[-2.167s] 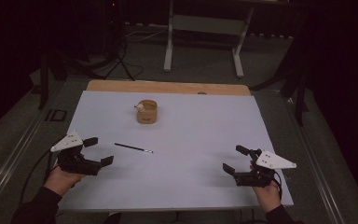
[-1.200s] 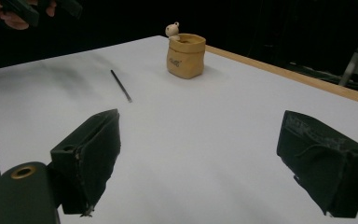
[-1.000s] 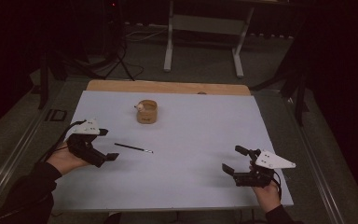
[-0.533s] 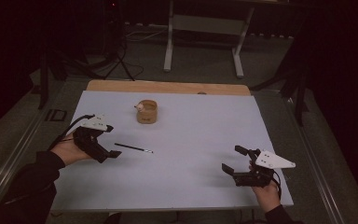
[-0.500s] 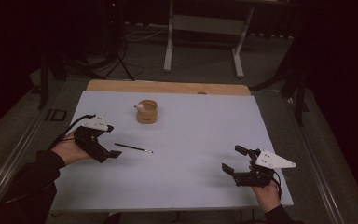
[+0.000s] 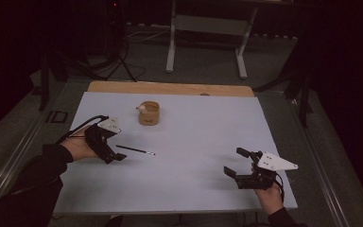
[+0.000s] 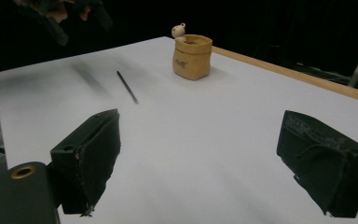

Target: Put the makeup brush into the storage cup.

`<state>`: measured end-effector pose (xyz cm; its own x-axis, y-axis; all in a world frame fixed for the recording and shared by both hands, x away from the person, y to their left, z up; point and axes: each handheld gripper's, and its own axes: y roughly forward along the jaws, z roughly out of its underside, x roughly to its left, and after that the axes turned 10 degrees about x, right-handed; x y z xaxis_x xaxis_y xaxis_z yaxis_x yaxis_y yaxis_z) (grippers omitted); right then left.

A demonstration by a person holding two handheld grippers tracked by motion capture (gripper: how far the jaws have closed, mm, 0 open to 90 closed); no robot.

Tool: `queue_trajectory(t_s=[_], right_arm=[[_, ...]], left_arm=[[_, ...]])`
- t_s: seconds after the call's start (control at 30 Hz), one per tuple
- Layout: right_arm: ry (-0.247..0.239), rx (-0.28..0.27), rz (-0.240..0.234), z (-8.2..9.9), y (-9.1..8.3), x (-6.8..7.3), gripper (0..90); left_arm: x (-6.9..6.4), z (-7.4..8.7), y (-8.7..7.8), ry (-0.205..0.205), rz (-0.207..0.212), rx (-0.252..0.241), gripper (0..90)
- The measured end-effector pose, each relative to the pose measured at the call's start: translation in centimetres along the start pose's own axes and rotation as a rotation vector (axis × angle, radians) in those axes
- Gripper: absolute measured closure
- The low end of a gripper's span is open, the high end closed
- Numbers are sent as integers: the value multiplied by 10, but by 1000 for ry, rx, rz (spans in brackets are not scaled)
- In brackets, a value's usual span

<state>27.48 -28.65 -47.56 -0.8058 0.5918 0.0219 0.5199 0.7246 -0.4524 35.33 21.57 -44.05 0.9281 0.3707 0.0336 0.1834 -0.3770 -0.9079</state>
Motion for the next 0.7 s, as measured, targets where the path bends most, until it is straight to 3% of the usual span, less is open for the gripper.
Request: queue_trajectory(t_s=[0.33, 0.6, 0.7], right_arm=[[-6, -6, -1, -1, 2, 1, 133], [-7, -1, 2, -1, 3, 2, 133], [-5, 0, 3, 0, 3, 1, 133]], left_arm=[[6, -12, 13, 47, 13, 110, 1], [10, -16, 21, 66, 11, 141, 15], [11, -16, 28, 100, 14, 154, 49]])
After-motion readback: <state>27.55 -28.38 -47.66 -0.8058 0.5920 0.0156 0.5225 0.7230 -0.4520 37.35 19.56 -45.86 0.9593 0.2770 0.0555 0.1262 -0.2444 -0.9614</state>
